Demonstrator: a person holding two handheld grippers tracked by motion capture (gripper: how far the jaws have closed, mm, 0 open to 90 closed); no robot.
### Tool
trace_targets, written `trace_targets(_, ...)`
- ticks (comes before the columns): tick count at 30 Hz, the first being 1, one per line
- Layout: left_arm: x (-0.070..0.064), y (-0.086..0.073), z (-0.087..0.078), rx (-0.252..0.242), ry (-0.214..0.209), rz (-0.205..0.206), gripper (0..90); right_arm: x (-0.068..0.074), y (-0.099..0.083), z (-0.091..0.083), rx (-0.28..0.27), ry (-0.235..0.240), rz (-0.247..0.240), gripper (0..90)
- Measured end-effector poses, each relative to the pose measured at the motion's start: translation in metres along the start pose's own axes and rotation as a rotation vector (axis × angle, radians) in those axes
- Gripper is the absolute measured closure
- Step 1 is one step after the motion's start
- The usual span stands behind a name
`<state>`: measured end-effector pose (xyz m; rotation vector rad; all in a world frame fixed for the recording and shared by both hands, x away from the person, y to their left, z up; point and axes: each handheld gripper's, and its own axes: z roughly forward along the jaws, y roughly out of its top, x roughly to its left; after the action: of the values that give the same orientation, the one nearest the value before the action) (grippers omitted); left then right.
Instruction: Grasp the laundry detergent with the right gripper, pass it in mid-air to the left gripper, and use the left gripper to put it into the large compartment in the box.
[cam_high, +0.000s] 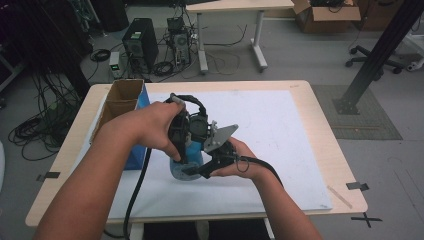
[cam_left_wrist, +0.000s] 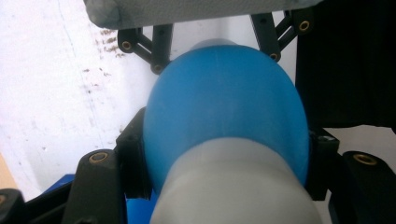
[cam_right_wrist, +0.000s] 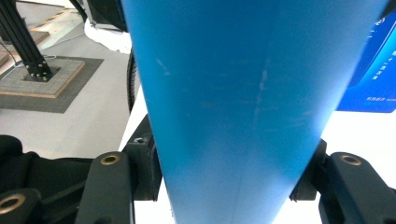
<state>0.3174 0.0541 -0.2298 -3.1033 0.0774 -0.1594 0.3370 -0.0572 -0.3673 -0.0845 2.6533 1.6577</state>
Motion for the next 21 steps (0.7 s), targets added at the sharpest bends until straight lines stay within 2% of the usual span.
trace_targets(4, 0.0011, -0.0004, -0.0019, -0.001, 0.004, -0.002, 37.1, -0.0007, -0.0011, -0.0008, -0.016, -0.007, 0.013, 39.4)
trace_targets(5, 0.0013, -0.0007, -0.0021, -0.004, 0.004, -0.006, 37.1, -0.0010, -0.0018, -0.0012, -0.022, -0.015, 0.014, 34.6)
trace_targets(7, 0.0019, -0.0003, -0.0036, 0.002, 0.000, -0.004, 37.1, -0.0012, -0.0021, -0.0016, -0.028, -0.018, 0.027, 31.7)
trace_targets(11, 0.0023, 0.0008, -0.0042, 0.000, 0.001, -0.005, 37.0, -0.0017, -0.0038, -0.0026, -0.040, -0.027, 0.028, 29.7)
trace_targets(16, 0.0062, -0.0002, -0.0045, 0.006, 0.006, -0.030, 37.0, -0.0011, -0.0035, -0.0045, -0.064, -0.037, 0.050, 27.4)
trace_targets(21, 0.0068, -0.0001, -0.0048, 0.013, -0.003, -0.035, 37.0, -0.0018, -0.0046, -0.0061, -0.073, -0.047, 0.066, 20.5)
